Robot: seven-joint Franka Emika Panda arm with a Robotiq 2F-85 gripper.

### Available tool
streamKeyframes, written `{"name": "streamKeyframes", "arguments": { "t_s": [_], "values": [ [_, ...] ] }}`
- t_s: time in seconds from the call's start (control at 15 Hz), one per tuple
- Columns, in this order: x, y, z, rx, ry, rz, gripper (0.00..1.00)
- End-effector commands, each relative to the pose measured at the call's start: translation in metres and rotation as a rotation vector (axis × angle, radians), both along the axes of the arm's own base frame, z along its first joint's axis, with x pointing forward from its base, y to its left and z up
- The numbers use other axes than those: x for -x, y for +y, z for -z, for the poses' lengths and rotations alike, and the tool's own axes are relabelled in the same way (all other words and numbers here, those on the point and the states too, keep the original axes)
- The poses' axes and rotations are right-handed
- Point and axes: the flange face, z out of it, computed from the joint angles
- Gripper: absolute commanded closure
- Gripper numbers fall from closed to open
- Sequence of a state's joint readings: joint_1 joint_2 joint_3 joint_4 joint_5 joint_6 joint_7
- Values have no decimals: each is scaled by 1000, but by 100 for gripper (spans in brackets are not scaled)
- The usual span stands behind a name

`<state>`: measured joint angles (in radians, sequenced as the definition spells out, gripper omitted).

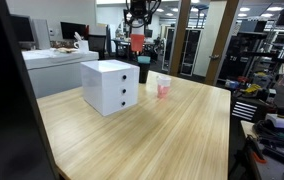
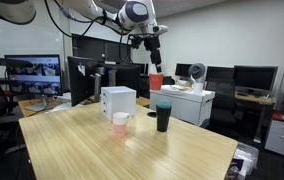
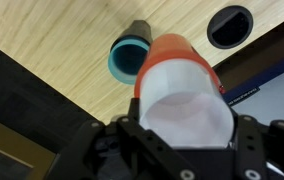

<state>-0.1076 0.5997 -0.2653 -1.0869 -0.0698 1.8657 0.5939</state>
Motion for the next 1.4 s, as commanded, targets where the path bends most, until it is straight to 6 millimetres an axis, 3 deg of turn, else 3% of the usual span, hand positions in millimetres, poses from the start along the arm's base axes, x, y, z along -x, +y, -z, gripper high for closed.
{"name": "streamKeyframes", "arguments": {
  "t_s": [0.0,0.47,1.33],
  "values": [
    [1,6,-4,-8,1,-52,53],
    [-6,31,6,-22,26,-155,53],
    [-12,85,-2,-65,31,-398,53]
  ]
}}
